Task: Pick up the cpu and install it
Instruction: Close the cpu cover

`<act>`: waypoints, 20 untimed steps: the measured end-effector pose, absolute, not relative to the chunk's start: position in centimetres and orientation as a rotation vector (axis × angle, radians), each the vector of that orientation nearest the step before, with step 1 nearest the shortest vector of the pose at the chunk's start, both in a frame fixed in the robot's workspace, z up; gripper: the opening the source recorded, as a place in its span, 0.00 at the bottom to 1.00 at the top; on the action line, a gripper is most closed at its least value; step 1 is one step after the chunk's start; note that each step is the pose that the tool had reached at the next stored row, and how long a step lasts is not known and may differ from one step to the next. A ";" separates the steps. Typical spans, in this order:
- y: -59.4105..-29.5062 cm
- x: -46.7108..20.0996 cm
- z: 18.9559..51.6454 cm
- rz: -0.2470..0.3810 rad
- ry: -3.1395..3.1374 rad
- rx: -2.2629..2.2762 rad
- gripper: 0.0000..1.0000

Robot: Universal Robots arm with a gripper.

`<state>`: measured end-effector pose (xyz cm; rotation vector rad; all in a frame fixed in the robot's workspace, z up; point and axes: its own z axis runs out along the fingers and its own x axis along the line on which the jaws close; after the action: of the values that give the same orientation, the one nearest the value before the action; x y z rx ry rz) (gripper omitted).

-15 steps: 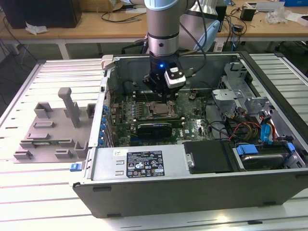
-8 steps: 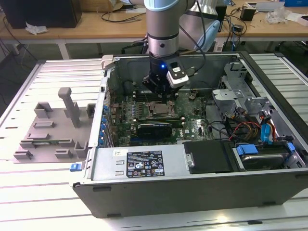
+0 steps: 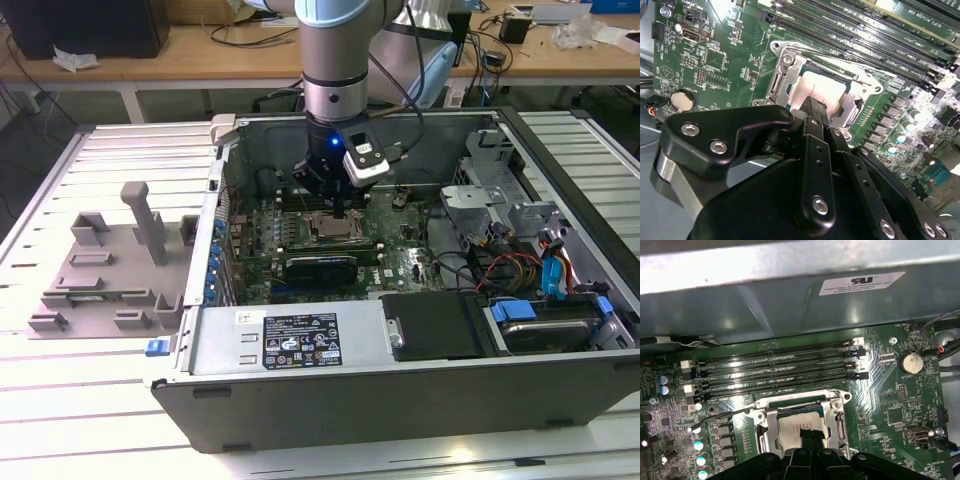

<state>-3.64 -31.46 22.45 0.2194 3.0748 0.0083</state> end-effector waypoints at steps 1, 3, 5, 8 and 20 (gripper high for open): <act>-31.5 -3.6 22.5 0.008 3.075 0.219 0.11; -31.5 -3.7 22.4 0.008 3.075 0.220 0.11; -31.5 -3.8 22.4 0.008 3.075 0.219 0.11; -31.9 -5.0 22.0 0.009 3.075 0.210 0.11; -31.9 -7.4 20.7 0.009 3.077 0.186 0.11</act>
<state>-7.41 -31.94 20.70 0.1864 3.0772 0.0088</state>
